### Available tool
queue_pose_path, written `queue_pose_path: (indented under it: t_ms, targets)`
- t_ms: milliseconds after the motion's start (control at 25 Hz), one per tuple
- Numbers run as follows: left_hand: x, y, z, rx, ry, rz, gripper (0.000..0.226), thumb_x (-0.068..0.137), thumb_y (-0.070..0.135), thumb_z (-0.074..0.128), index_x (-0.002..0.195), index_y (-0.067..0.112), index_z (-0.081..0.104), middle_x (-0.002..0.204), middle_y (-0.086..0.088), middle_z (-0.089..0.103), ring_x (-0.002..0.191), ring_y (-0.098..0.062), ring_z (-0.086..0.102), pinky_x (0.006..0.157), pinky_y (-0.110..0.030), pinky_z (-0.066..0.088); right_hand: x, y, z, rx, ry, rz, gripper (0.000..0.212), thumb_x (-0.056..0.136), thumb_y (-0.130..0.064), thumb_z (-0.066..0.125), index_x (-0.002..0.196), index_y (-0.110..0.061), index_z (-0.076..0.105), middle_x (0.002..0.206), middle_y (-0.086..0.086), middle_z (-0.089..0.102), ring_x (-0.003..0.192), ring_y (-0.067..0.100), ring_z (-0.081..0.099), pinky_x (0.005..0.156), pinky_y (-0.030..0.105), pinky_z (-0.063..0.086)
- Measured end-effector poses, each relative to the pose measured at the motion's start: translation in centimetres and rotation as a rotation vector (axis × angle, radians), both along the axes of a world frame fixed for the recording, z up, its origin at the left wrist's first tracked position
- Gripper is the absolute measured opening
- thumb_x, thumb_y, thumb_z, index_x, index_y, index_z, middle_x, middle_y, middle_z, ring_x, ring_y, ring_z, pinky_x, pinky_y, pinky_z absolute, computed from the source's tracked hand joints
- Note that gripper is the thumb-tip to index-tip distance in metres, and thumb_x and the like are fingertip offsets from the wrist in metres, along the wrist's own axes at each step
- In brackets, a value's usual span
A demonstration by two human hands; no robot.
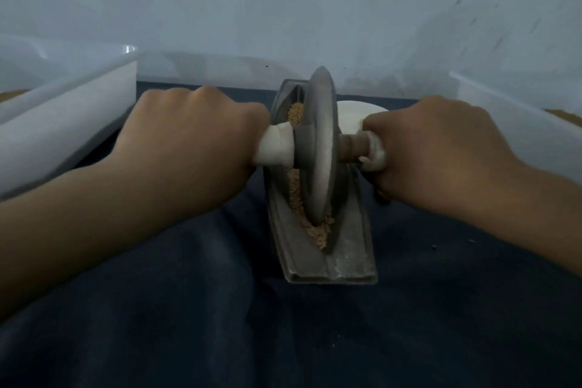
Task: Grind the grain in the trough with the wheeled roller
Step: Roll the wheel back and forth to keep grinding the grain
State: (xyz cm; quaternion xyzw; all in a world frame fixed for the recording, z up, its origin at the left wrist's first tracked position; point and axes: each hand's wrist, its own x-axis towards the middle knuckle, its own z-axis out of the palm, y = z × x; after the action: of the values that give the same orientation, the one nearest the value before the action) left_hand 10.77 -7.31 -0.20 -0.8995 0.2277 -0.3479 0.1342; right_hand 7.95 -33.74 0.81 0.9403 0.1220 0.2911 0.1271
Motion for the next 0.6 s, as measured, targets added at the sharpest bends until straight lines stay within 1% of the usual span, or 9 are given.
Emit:
queue_pose_path:
  t_ms: [80,160,240,320,360,440,520,560,600]
  targets:
    - [2.0,-1.4,-0.2,0.012,-0.01,0.107,0.025,0.072,0.023,0.072,0.071,0.023,0.047,0.054,0.001,0.029,0.046,-0.02,0.028,0.048,-0.021,0.014,2.5,0.6,-0.7,0.004,0.016,-0.079,0.028,0.066,-0.035,0.072,0.063,-0.026,0.046,0.051,-0.007,0.033,0.042,0.013,0.027,0.047,0.018,0.016]
    - [4.8,-3.0,0.2,-0.022,-0.035,0.147,0.013,0.081,0.015,0.063,0.078,0.019,0.052,0.058,-0.003,0.034,0.052,-0.025,0.039,0.049,-0.028,0.023,5.8,1.5,-0.7,0.14,0.062,-0.13,0.013,0.083,-0.033,0.066,0.079,-0.027,0.055,0.066,-0.001,0.048,0.058,0.022,0.042,0.05,0.025,0.028]
    - [6.5,-4.2,1.1,-0.047,-0.01,0.165,0.005,0.085,0.012,0.058,0.087,0.017,0.058,0.068,-0.009,0.049,0.063,-0.032,0.055,0.055,-0.033,0.029,7.6,2.0,-0.6,0.225,0.116,-0.164,0.003,0.089,-0.03,0.062,0.089,-0.029,0.059,0.08,0.003,0.057,0.07,0.025,0.05,0.058,0.032,0.04]
    - [6.2,-4.2,1.3,-0.022,-0.001,0.149,0.006,0.086,0.015,0.059,0.091,0.019,0.059,0.075,-0.009,0.057,0.07,-0.035,0.061,0.056,-0.034,0.03,6.9,1.8,-0.8,0.22,0.141,-0.161,0.012,0.089,-0.032,0.062,0.082,-0.029,0.053,0.081,0.002,0.059,0.072,0.025,0.054,0.06,0.033,0.042]
    - [5.2,-3.8,1.2,-0.007,-0.004,0.128,0.006,0.086,0.018,0.06,0.089,0.02,0.056,0.072,-0.008,0.055,0.066,-0.034,0.059,0.054,-0.033,0.029,5.9,1.4,-0.8,0.193,0.148,-0.148,0.021,0.087,-0.035,0.063,0.075,-0.028,0.047,0.076,0.0,0.056,0.069,0.024,0.054,0.056,0.031,0.039]
    - [2.5,-2.3,0.5,-0.002,-0.019,0.076,0.022,0.08,0.023,0.066,0.079,0.023,0.043,0.059,-0.002,0.039,0.051,-0.027,0.043,0.048,-0.028,0.022,3.1,0.4,-0.7,0.081,0.092,-0.095,0.033,0.079,-0.036,0.066,0.064,-0.027,0.038,0.062,-0.004,0.047,0.053,0.017,0.044,0.047,0.025,0.025]
    - [-0.2,-0.7,0.4,0.003,-0.026,0.02,0.036,0.07,0.026,0.07,0.072,0.025,0.034,0.053,0.004,0.028,0.044,-0.021,0.026,0.048,-0.022,0.012,0.2,0.0,-0.2,-0.011,-0.034,-0.004,0.034,0.063,-0.04,0.061,0.057,-0.028,0.03,0.049,-0.009,0.034,0.041,0.011,0.029,0.046,0.019,0.017]
    - [-0.8,-0.1,0.4,-0.006,-0.025,0.0,0.038,0.067,0.026,0.07,0.071,0.026,0.032,0.051,0.005,0.027,0.042,-0.019,0.022,0.049,-0.02,0.01,-0.7,0.0,0.0,-0.015,-0.08,0.044,0.029,0.058,-0.043,0.054,0.056,-0.029,0.029,0.047,-0.011,0.029,0.039,0.009,0.023,0.047,0.016,0.015]
    - [-0.9,0.2,0.3,-0.017,-0.028,-0.014,0.038,0.065,0.026,0.068,0.07,0.026,0.03,0.05,0.005,0.027,0.041,-0.018,0.019,0.05,-0.019,0.011,-0.9,-0.1,-0.1,-0.018,-0.072,0.059,0.024,0.058,-0.046,0.048,0.056,-0.03,0.03,0.047,-0.011,0.027,0.039,0.009,0.021,0.048,0.015,0.015]
